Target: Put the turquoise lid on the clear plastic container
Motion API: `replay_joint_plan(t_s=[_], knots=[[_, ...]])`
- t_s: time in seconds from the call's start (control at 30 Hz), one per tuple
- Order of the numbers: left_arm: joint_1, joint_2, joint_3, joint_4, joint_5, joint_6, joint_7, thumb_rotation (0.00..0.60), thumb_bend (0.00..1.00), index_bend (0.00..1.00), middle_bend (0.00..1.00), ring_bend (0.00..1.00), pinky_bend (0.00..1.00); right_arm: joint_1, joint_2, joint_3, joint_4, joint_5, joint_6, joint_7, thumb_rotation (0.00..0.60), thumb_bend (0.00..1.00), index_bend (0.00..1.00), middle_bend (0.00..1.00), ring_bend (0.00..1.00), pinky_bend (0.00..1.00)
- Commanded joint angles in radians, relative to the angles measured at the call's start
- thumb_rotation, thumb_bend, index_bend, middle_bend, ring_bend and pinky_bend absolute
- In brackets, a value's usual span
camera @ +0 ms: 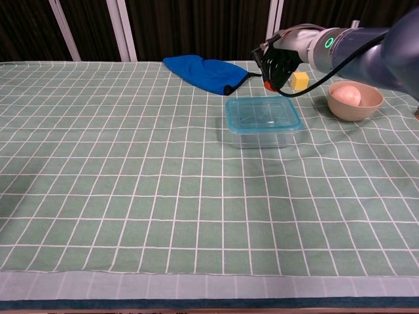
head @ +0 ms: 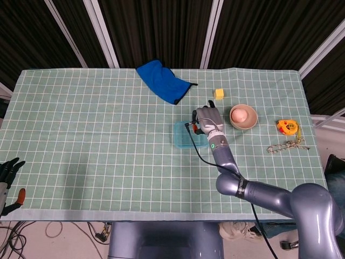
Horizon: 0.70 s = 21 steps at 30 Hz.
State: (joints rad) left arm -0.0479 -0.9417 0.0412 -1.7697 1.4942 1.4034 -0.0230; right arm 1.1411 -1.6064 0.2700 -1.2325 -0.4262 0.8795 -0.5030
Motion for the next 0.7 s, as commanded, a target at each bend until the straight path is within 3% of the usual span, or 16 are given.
replay_joint_plan(t_s=[0.03,0.3,0.57,0.6,0.7], knots=[[0.000,0.000,0.000,0.000,-0.001,-0.001,0.001,0.600,0.52,0.09,0.00,0.00,0.00,-0.002,-0.002,0.000,0.003,-0.002,-0.005,-0.008,0.600,0.48,0.65,0.54,0.32,0.17],[0.000,0.000,0.000,0.000,-0.003,-0.002,0.001,0.600,0.52,0.09,0.00,0.00,0.00,-0.001,-0.034,-0.009,0.055,0.008,-0.044,-0.035,0.600,0.48,0.67,0.57,0.37,0.37],[-0.001,-0.001,0.000,0.001,-0.005,-0.004,0.003,0.600,0.52,0.10,0.00,0.00,0.00,0.004,-0.083,-0.012,0.136,-0.009,-0.064,-0.047,0.600,0.52,0.69,0.57,0.37,0.50],[-0.001,-0.001,-0.001,0.001,-0.005,-0.004,0.003,0.600,0.52,0.10,0.00,0.00,0.00,0.006,-0.087,-0.014,0.148,-0.008,-0.069,-0.054,0.600,0.52,0.69,0.57,0.37,0.47],[-0.001,-0.001,-0.001,0.001,-0.007,-0.004,0.004,0.600,0.52,0.10,0.00,0.00,0.00,0.011,-0.092,-0.017,0.174,0.002,-0.086,-0.077,0.600,0.52,0.69,0.57,0.37,0.10]])
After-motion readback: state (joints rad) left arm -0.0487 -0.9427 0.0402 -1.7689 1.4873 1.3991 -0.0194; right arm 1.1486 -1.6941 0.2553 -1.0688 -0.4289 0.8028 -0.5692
